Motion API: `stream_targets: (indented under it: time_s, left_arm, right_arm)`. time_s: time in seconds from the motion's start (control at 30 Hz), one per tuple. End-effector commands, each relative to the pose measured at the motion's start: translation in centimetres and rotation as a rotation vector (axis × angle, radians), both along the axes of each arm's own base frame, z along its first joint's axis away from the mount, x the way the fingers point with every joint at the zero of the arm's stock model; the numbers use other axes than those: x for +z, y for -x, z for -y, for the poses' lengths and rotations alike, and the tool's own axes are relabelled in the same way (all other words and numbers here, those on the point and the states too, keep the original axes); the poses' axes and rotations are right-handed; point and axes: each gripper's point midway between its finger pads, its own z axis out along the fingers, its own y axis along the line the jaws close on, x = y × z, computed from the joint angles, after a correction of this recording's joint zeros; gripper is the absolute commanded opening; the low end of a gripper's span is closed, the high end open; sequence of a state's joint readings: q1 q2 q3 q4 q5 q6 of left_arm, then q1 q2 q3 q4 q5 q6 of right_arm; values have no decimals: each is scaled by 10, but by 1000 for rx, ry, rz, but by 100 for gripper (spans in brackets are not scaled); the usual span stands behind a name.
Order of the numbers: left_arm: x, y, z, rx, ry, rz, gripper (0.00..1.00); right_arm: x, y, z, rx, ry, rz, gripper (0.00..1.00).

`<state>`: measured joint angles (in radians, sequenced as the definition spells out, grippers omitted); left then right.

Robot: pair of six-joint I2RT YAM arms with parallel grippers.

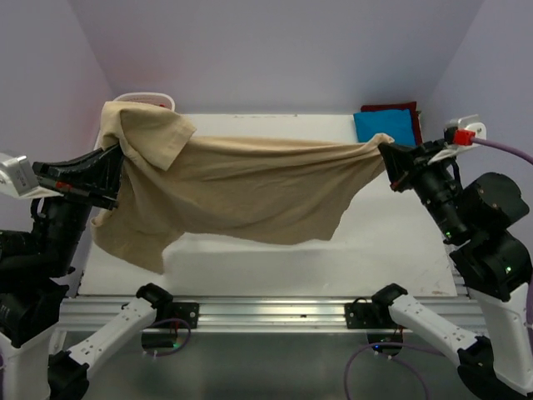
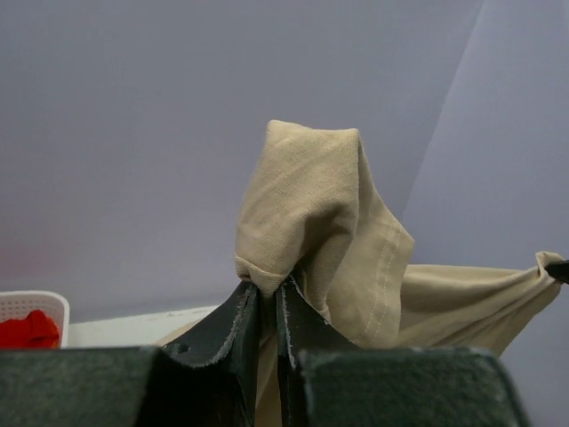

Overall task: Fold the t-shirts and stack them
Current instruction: Flatten out the tshirt

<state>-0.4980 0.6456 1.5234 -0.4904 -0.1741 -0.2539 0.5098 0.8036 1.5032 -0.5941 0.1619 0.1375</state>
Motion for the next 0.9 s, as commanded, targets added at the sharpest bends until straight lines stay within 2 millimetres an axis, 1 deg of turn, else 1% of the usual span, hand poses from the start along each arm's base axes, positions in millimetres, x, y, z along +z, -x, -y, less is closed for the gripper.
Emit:
stream_targets:
  time_s: [0.0,0.03,0.1,0.13,0.2,0.23,0.27,0.3,0.33,0.37,0.4,0.43,0.47,0.5,0.53,0.57,0.6,0.63,0.67,0.7,0.73,0.77,0.8,0.83,0.87]
  left_arm:
    - [44,45,1,-109,7,192,14]
    - [51,60,7,-173,14,226,14]
    - [68,89,2,-223,36,296,14]
    - [71,96,2,-237,41,310,14]
    - [73,93,-1,-211,44,301,14]
    - [67,80,-4,-158,43,261,13]
    - [59,60,0,-131,34,206,10]
    - [50,44,-3,-86,35,153,9]
    - [43,30,-1,-59,18,120,8]
    - [33,8,4,-32,3,73,6]
    - [20,-12,3,19,-1,25,4]
    - [14,-25,5,43,-21,6,3]
    - [4,-46,13,57,-50,-30,2]
    - [-2,-61,16,78,-61,-47,2]
    - [-6,-72,20,85,-85,-61,1]
    - [-17,-94,32,81,-119,-100,0]
    - [-16,-101,37,69,-133,-109,0]
    - [-18,-107,44,52,-146,-121,0]
    - [-25,-119,54,29,-165,-146,0]
    - [-21,-117,62,-16,-165,-137,0]
    - [-21,-115,66,-39,-164,-138,0]
    - [-16,-106,65,-56,-154,-121,0]
    - [-20,-101,65,-71,-149,-122,0]
    - [-19,-92,63,-81,-129,-109,0]
    - [-9,-69,53,-87,-105,-61,0]
  right_arm:
    - [18,40,6,89,13,111,0]
    - [30,60,16,91,-16,170,0]
    - [43,79,25,93,-48,227,0]
    - [47,84,33,69,-61,237,0]
    - [49,80,37,39,-57,218,0]
    - [41,71,42,-9,-41,171,0]
    - [33,51,35,-30,-18,114,0]
    - [27,40,34,-54,-3,81,0]
    - [20,28,36,-100,8,47,0]
    - [11,8,30,-125,25,4,0]
    - [1,-4,26,-138,40,-21,0]
    - [1,-17,24,-161,38,-20,0]
    - [-3,-27,25,-201,46,-31,0]
    - [-13,-48,17,-217,71,-68,0]
    - [-14,-57,14,-231,67,-74,0]
    - [-14,-65,12,-240,66,-85,0]
    - [-18,-81,2,-234,80,-107,0]
    - [-16,-85,-3,-223,74,-103,0]
    - [-13,-89,-7,-209,64,-95,0]
    - [-11,-84,-16,-154,51,-80,0]
    - [-1,-78,-18,-127,18,-40,0]
    - [3,-71,-20,-99,-5,-22,0]
    - [-4,-65,-25,-56,-8,-20,0]
    - [10,-43,-19,-24,-39,32,0]
    - [11,-32,-19,5,-42,42,0]
